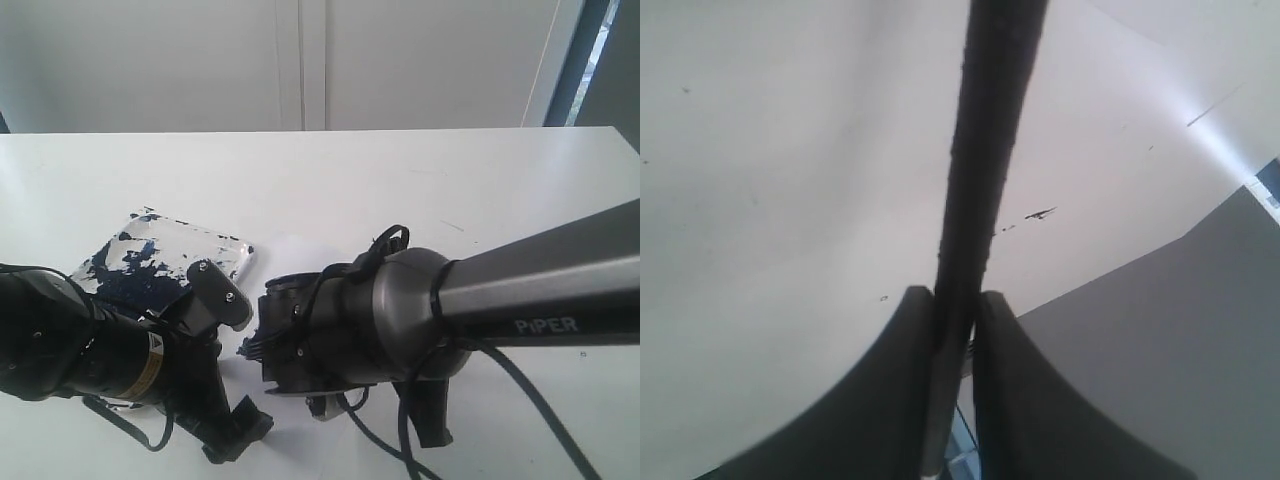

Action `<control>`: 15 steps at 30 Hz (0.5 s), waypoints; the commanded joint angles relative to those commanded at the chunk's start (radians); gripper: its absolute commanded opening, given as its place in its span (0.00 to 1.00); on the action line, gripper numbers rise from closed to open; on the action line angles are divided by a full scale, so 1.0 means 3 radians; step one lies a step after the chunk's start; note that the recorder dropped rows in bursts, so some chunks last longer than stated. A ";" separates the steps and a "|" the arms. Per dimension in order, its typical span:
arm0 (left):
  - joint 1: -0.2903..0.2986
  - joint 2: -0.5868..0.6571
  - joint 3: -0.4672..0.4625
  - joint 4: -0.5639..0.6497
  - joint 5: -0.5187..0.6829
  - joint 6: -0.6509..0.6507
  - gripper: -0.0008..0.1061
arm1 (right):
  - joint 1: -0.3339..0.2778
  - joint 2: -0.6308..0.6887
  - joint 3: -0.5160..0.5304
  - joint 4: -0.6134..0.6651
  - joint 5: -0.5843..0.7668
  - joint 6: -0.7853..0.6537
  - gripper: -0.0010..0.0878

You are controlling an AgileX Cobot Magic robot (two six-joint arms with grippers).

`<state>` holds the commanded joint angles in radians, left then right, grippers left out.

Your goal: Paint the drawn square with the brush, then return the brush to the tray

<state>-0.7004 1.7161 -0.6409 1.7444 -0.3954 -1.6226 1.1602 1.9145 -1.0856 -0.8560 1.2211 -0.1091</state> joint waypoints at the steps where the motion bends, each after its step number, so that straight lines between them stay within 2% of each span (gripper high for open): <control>1: 0.0000 0.0000 0.0000 0.0000 -0.0003 0.0000 0.95 | -0.0014 0.0013 0.0000 -0.0024 0.0000 0.0007 0.01; 15: 0.0000 0.0000 0.0000 0.0000 -0.0003 0.0000 0.95 | -0.0131 0.0235 0.0000 -0.0415 0.0000 0.0300 0.01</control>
<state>-0.7004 1.7161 -0.6409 1.7444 -0.3962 -1.6226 1.1208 1.9850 -1.0856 -0.9803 1.2211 -0.0191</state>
